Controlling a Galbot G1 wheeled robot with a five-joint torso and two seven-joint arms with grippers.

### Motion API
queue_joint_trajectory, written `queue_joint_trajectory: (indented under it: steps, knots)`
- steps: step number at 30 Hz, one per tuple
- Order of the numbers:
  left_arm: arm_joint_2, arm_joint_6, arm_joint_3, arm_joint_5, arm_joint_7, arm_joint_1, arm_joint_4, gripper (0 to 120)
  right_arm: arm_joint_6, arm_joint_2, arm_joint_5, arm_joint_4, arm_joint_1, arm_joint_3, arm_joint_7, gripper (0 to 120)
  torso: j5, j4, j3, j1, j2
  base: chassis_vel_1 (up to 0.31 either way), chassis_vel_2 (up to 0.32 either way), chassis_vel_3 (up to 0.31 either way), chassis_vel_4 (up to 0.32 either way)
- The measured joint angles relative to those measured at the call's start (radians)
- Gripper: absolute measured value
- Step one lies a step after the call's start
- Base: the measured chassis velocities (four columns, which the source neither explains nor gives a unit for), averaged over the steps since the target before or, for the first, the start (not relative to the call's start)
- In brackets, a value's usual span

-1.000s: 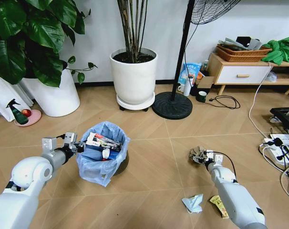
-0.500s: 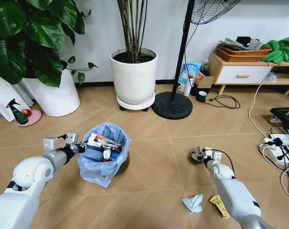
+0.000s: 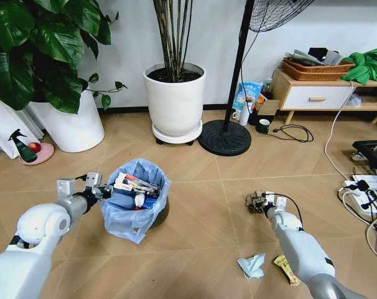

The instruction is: Pick up the trash bin and place the garbage on the floor into it.

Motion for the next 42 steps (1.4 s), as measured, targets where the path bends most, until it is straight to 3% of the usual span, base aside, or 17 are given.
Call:
queue_joint_trajectory:
  steps: [7, 15, 26, 37, 42]
  knots:
    - [-0.001, 0.0, 0.0, -0.001, -0.001, -0.004, 0.001, 0, 0.002, -0.001, 0.0, 0.0, 0.0, 0.0, 0.001, 0, 0.0, 0.0, 0.0, 0.0, 0.0, 0.0, 0.0, 0.0, 0.0]
    - [-0.001, 0.0, 0.0, -0.001, 0.0, 0.0, 0.003, 0, -0.009, -0.006, 0.009, 0.087, -0.039, 0.005, 0.015, 0, 0.0001, 0.0, 0.0, 0.0, 0.0, 0.0, 0.0, 0.0, 0.0]
    - [-0.001, -0.001, 0.022, -0.001, 0.005, -0.013, 0.017, 0, -0.083, -0.037, 0.07, 0.394, -0.101, -0.016, 0.037, 0, 0.0, 0.0, 0.0, 0.0, 0.0, 0.0, 0.0, 0.0, 0.0]
    - [0.013, -0.002, 0.072, 0.003, 0.018, -0.045, 0.048, 0, -0.099, -0.083, 0.14, 0.667, -0.093, -0.09, -0.07, 0, 0.0001, 0.0001, 0.0, 0.0, 0.0, 0.0, 0.0, 0.0, 0.0]
    - [0.024, -0.002, 0.121, 0.003, 0.024, -0.087, 0.072, 0, -0.124, -0.147, 0.217, 0.811, -0.081, -0.157, -0.113, 0, 0.0002, 0.0, 0.0, 0.0, 0.0, 0.0, 0.0, 0.0, 0.0]
